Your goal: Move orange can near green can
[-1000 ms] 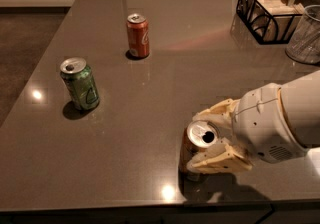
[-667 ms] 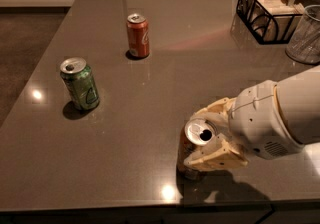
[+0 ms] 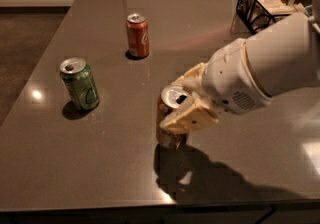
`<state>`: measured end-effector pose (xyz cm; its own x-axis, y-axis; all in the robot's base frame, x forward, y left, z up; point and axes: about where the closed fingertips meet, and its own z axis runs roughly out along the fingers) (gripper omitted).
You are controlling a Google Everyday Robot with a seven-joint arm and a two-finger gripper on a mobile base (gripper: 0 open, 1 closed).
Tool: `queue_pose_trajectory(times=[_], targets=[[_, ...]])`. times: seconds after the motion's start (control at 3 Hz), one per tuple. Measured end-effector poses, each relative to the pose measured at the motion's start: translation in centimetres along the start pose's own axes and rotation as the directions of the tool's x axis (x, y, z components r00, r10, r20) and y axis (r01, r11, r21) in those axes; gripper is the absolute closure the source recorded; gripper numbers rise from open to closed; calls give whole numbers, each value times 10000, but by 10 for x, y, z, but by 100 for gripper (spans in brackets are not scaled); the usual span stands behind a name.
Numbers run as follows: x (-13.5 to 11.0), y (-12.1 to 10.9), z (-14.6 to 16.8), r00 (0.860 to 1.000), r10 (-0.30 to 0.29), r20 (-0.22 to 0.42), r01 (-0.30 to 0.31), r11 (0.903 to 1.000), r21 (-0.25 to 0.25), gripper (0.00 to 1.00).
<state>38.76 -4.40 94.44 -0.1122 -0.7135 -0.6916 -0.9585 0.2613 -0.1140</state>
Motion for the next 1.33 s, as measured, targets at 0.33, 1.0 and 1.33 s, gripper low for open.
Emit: queue_pose_trajectory(times=[0.33, 1.0, 1.33], targets=[[-25, -23, 13, 9997, 131, 212, -134, 9999, 104, 100], [-54, -52, 55, 9971, 465, 599, -490, 9979, 419, 100], [-68, -59, 76, 9971, 447, 615, -481, 9974, 539, 100]])
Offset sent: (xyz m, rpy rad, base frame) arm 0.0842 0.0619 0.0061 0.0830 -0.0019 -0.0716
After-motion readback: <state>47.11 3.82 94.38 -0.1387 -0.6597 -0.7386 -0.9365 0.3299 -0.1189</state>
